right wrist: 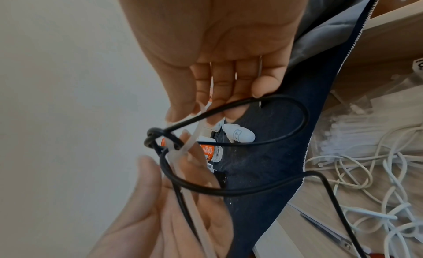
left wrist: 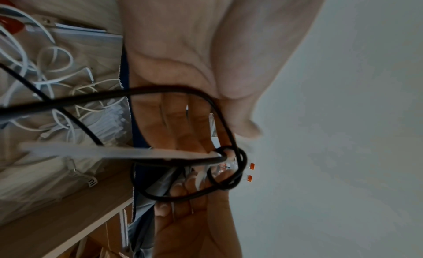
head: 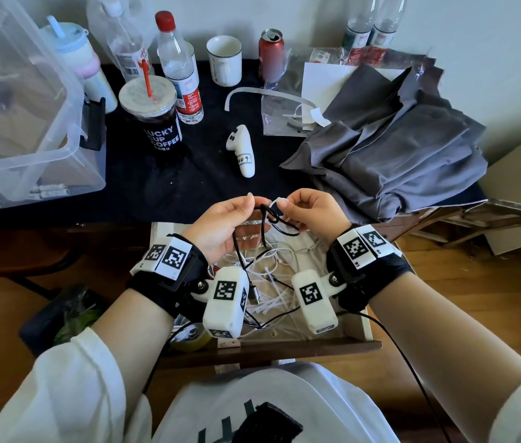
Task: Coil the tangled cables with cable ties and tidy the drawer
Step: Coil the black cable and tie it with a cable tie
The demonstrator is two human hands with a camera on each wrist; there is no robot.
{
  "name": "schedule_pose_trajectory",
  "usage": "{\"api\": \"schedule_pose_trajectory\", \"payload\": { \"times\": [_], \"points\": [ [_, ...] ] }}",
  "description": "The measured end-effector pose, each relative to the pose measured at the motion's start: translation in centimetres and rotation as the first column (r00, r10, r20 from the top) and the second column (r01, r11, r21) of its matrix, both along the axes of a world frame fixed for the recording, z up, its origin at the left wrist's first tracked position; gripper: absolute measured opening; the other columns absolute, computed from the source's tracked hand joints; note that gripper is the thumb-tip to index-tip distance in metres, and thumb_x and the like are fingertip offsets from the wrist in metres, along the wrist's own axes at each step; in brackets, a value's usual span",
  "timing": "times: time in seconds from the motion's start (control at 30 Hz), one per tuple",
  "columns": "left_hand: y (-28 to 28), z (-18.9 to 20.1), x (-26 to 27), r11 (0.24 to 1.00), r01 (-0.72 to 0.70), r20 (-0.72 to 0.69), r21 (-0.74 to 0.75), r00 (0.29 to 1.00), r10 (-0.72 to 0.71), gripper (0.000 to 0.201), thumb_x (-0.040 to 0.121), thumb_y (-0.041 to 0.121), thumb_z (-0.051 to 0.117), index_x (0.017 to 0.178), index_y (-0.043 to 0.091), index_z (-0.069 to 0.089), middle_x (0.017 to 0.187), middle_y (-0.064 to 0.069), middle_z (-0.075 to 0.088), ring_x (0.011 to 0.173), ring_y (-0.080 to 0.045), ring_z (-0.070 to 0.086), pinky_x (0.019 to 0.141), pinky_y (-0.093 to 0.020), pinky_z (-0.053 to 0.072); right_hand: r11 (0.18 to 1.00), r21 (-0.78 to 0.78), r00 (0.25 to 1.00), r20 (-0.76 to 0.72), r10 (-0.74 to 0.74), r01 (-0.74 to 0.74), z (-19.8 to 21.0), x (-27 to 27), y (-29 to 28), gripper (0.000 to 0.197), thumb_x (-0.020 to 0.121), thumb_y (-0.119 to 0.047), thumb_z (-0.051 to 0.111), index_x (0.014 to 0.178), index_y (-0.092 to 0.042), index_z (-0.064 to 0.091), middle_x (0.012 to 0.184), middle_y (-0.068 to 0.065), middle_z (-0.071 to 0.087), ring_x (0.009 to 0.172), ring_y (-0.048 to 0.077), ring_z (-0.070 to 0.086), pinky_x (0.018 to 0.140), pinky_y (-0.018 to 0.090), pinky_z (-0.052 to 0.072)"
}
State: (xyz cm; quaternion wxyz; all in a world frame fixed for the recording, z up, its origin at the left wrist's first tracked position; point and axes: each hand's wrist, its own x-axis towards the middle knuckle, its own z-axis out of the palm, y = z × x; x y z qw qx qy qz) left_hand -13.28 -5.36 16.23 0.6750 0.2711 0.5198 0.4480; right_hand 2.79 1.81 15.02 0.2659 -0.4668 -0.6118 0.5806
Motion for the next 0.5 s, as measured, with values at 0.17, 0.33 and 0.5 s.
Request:
{"api": "schedule_pose_trajectory", "payload": {
  "times": [0.17,0.33,0.5],
  "points": [
    [0.3,0.2,0.5,0.999,-0.031,-0.079,-0.042,0.996,0.028,0.013,0.082,0.003,0.065,0.089,0.013,0.061,0.067,0.002,0.062,0.052,-0.005,0.060,0.046,-0.018,0.048,0.995,-0.013,0.995,0.008,0.095,-0.095,0.3,-0.3,0.1,0.025,0.089,-0.013,0.059,0.066,-0.016,0.050,0.058,-0.002,0.057,0.044,-0.001,0.052,0.045,0.012,0.037],
    [0.7,0.4,0.4,0.991,-0.125,0.000,-0.045,0.992,0.125,0.021,0.078,-0.003,0.066,0.085,0.016,0.058,0.063,0.008,0.066,0.054,-0.004,0.063,0.048,-0.017,0.048,0.990,-0.134,0.982,-0.177,-0.071,0.048,0.8,-0.6,0.1,0.025,0.094,-0.009,0.051,0.069,-0.013,0.048,0.051,-0.006,0.061,0.046,0.003,0.055,0.043,0.015,0.043],
    [0.8,0.6,0.4,0.991,-0.134,-0.042,-0.005,0.990,0.133,0.020,0.080,-0.002,0.065,0.084,0.017,0.058,0.062,0.009,0.065,0.057,-0.004,0.063,0.053,-0.016,0.049,0.947,-0.304,0.951,-0.249,-0.183,0.103,0.7,-1.0,-0.1,0.022,0.096,-0.013,0.049,0.073,-0.013,0.048,0.054,-0.004,0.061,0.049,0.008,0.056,0.043,0.018,0.046]
  ]
}}
